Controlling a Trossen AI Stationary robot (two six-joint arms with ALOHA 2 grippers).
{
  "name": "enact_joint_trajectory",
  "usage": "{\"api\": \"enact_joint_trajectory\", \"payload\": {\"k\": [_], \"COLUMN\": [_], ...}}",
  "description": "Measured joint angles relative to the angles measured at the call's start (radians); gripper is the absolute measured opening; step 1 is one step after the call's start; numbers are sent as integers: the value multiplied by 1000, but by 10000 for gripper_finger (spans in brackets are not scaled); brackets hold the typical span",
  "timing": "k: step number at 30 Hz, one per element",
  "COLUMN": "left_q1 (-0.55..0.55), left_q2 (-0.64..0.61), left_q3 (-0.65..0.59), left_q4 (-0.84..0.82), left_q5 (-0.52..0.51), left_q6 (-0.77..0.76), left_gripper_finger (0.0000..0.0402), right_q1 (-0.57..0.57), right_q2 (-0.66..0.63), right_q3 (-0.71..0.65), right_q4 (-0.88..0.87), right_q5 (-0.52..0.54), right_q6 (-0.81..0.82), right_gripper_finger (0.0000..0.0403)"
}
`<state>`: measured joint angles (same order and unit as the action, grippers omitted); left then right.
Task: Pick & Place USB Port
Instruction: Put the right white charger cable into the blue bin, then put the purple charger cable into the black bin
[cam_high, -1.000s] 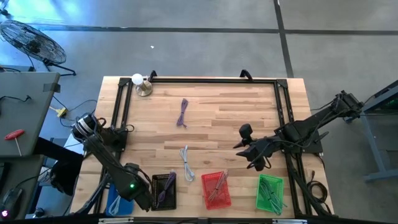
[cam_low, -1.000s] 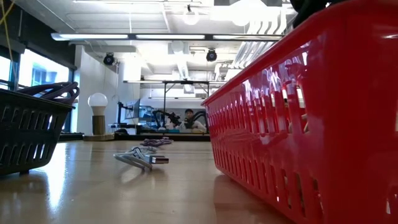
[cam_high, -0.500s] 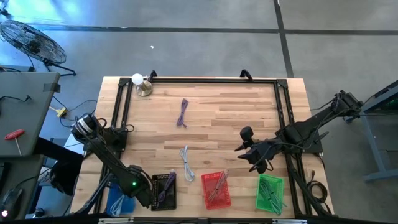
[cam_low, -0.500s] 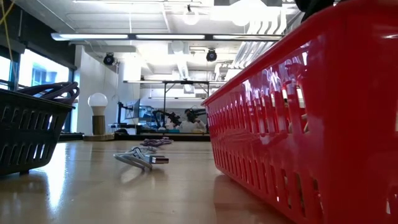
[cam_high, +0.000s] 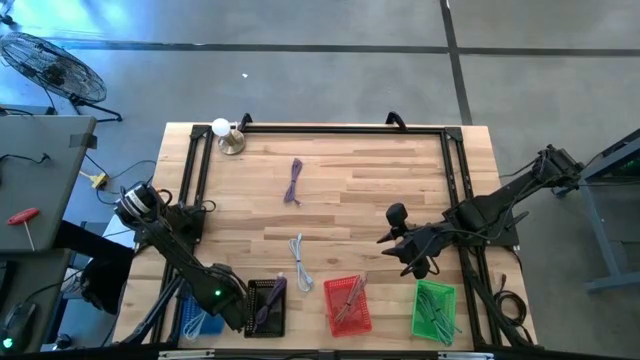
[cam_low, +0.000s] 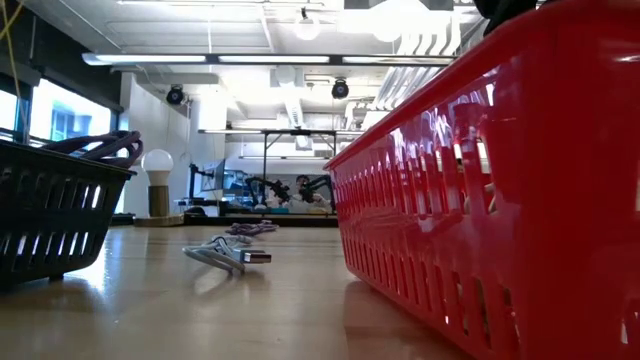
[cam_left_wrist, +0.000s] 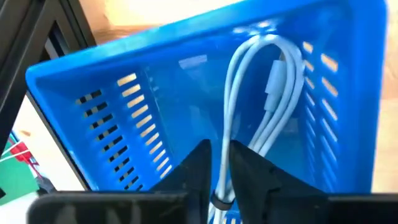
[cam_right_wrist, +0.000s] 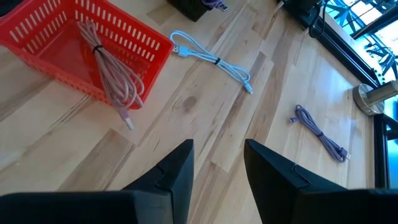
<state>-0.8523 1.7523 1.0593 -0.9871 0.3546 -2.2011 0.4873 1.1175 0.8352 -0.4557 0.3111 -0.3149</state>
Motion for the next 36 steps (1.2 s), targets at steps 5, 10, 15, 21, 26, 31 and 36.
{"api": "enact_joint_trajectory", "payload": {"k": [5,10,15,21,26,31,36], "left_q1": [11,45,70,75,74,89,141], "left_q2": [-9,-17,-17,-16,-16,-17,-69], "left_q3": [9,17,63,165,291,424,450], "left_q4": [-7,-10,-16,-157,-386,-594,-563], "left_q5": [10,57,66,49,39,-172,-618], "left_q6": [22,45,108,143,129,138,293], "left_gripper_finger": [90,106,108,108,108,108,108], "right_q1": [0,0,0,0,0,0,1], "right_q2": [0,0,0,0,0,0,0], "right_q3": [1,1,1,1,1,1,1], "right_q4": [0,-3,-8,-19,-20,-19,-10], "right_q5": [0,0,-14,-31,-31,-31,-31], "right_q6": [0,0,3,26,27,27,29], "right_gripper_finger": [133,133,133,133,133,133,133]}}
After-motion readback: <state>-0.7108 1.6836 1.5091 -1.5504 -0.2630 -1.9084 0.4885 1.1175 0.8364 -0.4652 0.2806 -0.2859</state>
